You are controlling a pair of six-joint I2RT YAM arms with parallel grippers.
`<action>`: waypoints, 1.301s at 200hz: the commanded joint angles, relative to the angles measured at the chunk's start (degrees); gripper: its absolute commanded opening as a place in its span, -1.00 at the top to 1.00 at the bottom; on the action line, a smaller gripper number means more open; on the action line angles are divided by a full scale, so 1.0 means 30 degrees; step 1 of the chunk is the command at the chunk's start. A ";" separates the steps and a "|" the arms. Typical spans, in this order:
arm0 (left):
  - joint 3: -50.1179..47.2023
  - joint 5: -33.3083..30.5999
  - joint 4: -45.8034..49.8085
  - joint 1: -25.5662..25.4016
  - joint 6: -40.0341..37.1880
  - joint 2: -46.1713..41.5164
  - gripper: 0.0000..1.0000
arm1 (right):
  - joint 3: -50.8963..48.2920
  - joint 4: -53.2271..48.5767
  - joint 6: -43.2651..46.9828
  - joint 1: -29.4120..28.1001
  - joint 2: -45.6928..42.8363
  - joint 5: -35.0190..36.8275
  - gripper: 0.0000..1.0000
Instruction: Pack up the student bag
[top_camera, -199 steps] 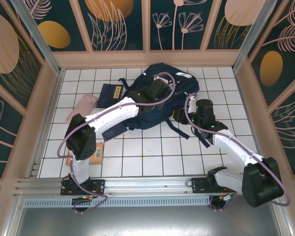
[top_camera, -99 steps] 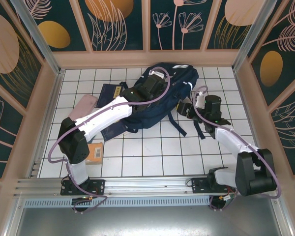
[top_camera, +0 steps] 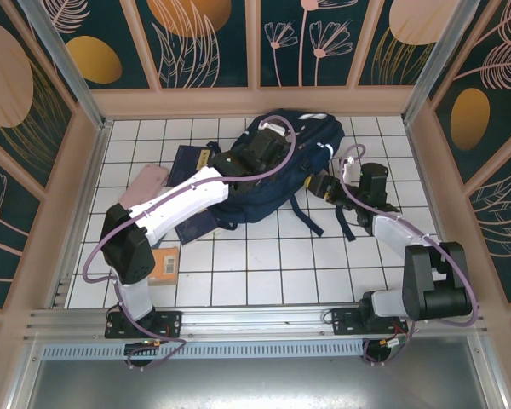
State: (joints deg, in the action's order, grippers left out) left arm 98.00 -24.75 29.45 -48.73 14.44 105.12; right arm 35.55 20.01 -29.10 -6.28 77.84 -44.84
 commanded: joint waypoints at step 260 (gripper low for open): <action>0.1528 -0.1102 -0.1411 0.0124 -0.0052 -0.0612 1.00 | 0.0894 0.0369 0.1666 0.0146 0.0816 -0.2185 0.14</action>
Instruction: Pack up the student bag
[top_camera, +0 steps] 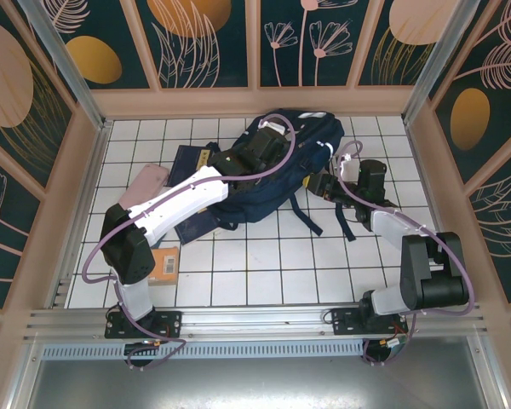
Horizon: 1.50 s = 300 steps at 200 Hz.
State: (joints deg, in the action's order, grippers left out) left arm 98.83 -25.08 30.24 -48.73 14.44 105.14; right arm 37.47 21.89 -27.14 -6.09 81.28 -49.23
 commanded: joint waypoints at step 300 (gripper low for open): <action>0.1295 0.5812 -0.2408 0.0991 0.2835 0.1163 0.42 | -0.1639 -0.4389 0.3109 -0.6117 -0.5896 1.0496 1.00</action>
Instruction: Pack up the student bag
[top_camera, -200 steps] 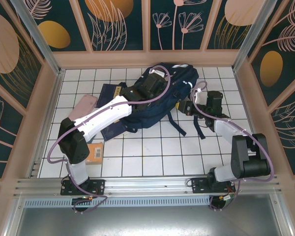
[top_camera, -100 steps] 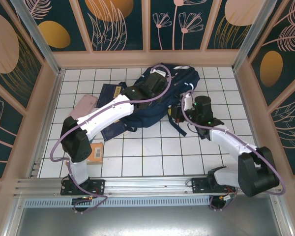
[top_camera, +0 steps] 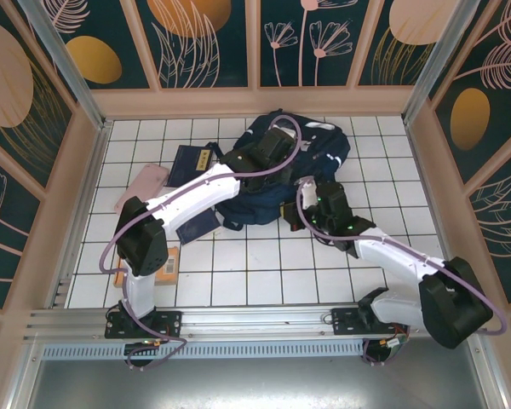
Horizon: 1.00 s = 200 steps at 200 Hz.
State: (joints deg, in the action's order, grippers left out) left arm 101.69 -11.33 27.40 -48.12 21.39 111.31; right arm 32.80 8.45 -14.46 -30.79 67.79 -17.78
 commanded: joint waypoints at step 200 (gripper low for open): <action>-0.0395 0.3893 0.0475 0.2008 -1.2914 0.2795 -0.29 | 0.1547 -0.1655 -0.0847 0.7478 0.1398 -0.2130 1.00</action>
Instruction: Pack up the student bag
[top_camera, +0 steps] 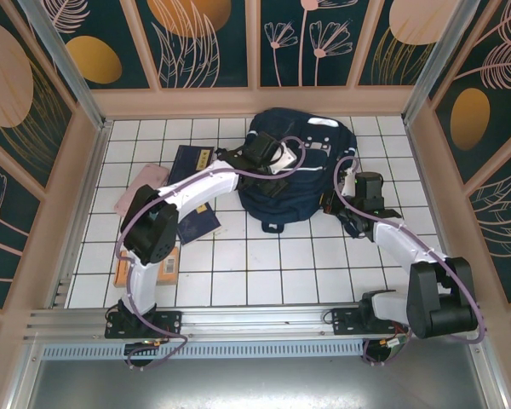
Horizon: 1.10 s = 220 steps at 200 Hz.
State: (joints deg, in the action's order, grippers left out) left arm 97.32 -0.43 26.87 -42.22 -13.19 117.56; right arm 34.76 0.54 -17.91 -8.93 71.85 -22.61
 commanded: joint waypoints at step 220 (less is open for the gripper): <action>-0.3293 0.6782 -0.1389 -0.0356 0.0686 0.0156 0.68 | 0.6612 0.0108 0.3702 0.0442 0.6369 -0.3198 1.00</action>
State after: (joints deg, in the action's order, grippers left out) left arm 91.77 9.82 19.49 -40.97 -14.59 120.97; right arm 49.60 -4.32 -11.73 -7.38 88.58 -26.39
